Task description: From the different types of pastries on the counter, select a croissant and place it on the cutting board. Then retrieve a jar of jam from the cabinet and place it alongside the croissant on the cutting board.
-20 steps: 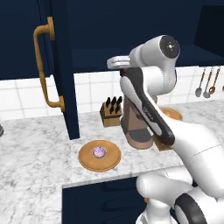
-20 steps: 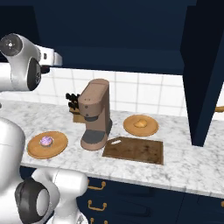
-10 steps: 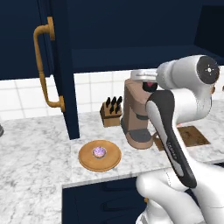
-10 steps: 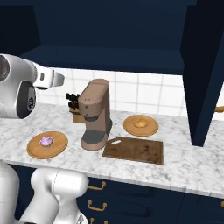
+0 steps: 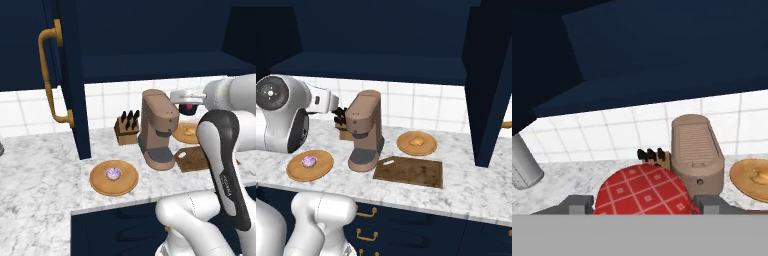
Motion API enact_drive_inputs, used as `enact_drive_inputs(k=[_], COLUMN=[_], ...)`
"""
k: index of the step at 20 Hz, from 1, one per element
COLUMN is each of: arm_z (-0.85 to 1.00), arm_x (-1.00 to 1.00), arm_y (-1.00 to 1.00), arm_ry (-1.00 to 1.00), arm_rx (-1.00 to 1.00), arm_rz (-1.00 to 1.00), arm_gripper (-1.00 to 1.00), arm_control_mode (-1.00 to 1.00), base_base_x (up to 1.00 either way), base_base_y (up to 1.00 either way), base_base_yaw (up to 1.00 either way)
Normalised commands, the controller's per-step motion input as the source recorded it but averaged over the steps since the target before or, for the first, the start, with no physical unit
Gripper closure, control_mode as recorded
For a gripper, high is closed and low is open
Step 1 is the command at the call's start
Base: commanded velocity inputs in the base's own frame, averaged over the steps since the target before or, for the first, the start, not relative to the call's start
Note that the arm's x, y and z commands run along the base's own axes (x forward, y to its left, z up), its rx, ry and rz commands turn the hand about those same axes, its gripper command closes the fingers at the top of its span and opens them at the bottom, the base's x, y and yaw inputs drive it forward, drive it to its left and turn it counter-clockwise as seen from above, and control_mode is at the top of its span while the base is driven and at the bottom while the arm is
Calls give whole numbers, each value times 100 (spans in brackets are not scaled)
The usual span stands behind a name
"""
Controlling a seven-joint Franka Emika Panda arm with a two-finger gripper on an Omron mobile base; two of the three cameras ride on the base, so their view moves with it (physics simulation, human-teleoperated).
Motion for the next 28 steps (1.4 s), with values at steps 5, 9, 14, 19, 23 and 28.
enact_drive_inputs(k=[5, 9, 14, 19, 23, 28], arm_z=[-27, -46, -60, -20, 0, -16], arm_x=[17, 65, 45, 12, 0, 42], arm_y=[-46, 2, -3, -25, -39, -38], arm_ry=[0, 1, -1, -1, 0, 0], arm_rx=[10, 10, 2, -2, -9, 0], arm_rz=[49, 36, 38, 28, 23, 23], arm_gripper=[100, 100, 100, 100, 100, 100], arm_control_mode=[-100, -100, -100, -100, -100, -100], base_base_x=[0, 0, 0, 0, 0, 0], base_base_y=[0, 0, 0, 0, 0, 0], base_base_yaw=[0, 0, 0, 0, 0, 0])
